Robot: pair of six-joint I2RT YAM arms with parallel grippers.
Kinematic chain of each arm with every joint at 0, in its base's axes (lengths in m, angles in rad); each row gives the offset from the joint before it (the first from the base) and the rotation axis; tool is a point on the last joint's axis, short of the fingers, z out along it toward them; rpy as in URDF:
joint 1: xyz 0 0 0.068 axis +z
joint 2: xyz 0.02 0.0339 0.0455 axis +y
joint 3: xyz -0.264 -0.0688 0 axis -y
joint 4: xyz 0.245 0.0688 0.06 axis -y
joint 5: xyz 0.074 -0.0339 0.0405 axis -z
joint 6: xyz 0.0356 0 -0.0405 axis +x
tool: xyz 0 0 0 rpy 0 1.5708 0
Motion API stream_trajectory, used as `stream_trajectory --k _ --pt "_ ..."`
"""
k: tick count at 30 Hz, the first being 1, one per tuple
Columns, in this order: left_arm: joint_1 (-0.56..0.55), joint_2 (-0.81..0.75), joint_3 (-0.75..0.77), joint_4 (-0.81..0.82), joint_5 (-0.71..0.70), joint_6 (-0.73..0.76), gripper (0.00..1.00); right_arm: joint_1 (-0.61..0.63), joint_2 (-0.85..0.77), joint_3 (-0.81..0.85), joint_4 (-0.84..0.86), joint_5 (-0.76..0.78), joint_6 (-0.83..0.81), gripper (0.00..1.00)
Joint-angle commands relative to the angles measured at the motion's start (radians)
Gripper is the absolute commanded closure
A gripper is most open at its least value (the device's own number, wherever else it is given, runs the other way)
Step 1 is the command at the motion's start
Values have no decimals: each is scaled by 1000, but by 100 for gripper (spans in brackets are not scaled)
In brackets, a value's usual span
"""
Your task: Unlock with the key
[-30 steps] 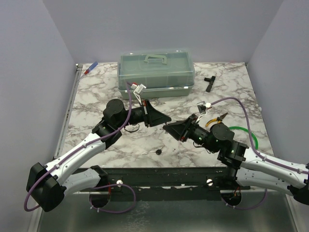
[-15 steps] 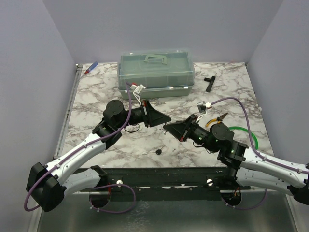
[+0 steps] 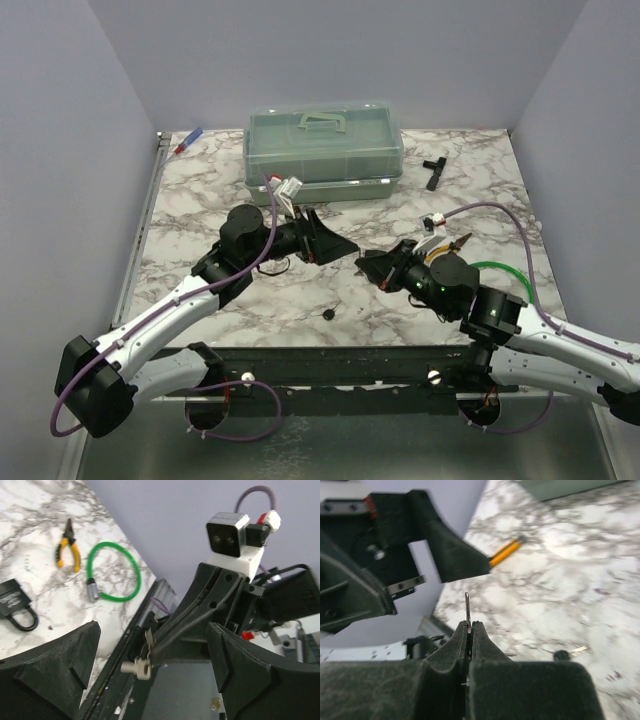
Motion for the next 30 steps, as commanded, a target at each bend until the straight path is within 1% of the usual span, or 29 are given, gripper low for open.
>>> stream_trajectory --k 1,4,6,11,15,17,21,26,30 --pt "-1 31 59 -175 -86 145 6 4 -40 117 -386 358 136 99" --pt "-21 90 67 -184 -94 180 8 4 -30 211 -581 533 219 99" --pt "-55 148 87 -187 -120 215 11 4 -24 265 -624 606 189 99" --pt "-167 360 208 -207 -185 317 18 5 -44 345 -481 690 -45 99" --pt "-237 544 336 -215 -241 389 20 4 -89 364 -288 689 -270 99" --pt "-265 641 421 -236 -266 421 20 4 -99 377 -248 680 -320 99" --pt "-330 858 626 -336 -327 475 21 4 -98 414 -252 658 -344 99" --pt "-391 1049 844 -413 -394 507 22 4 -110 427 -264 634 -349 99" --pt "-416 1175 984 -467 -426 520 25 5 -119 426 -286 615 -329 99"
